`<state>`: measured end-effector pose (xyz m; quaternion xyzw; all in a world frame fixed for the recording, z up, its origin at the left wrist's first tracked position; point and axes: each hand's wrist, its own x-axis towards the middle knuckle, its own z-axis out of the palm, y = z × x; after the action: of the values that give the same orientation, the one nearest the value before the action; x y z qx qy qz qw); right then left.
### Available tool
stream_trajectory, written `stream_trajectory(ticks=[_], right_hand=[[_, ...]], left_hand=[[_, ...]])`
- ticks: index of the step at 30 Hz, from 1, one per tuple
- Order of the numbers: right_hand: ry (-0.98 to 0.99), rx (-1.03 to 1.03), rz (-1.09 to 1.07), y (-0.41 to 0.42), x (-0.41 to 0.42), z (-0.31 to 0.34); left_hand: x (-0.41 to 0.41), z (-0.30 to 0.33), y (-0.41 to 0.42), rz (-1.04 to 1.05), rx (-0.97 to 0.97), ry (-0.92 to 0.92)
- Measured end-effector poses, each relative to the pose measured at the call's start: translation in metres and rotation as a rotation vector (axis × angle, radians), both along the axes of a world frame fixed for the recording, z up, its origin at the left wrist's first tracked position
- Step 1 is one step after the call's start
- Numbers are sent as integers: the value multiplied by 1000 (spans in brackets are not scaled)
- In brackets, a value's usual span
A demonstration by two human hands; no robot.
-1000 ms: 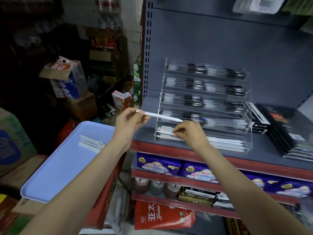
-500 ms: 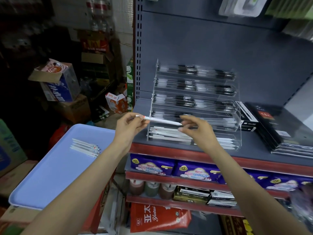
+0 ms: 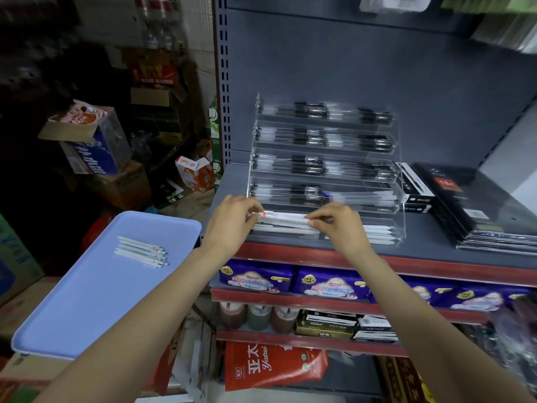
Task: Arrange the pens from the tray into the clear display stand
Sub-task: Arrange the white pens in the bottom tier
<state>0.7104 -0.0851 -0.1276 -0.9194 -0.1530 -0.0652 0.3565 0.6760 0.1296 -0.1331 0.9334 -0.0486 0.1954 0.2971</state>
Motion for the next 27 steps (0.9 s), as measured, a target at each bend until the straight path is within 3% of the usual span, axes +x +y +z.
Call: stream_trajectory(ticks=[3, 9, 13, 19, 23, 27], right_hand=[[18, -90, 0, 1, -1, -1], [48, -110, -6, 3, -3, 4], [53, -128, -21, 6, -3, 6], [59, -123, -15, 12, -1, 2], [20, -170, 12, 15, -5, 2], [-73, -69, 53, 40, -18, 11]], left_hand=[[2, -5, 1, 20, 299, -34], [5, -10, 0, -151, 439, -198], [5, -11, 3, -202, 455, -174], [6, -12, 1, -158, 649, -129], [4, -13, 3, -188, 572, -161], [-6, -7, 18, -142, 342, -129]])
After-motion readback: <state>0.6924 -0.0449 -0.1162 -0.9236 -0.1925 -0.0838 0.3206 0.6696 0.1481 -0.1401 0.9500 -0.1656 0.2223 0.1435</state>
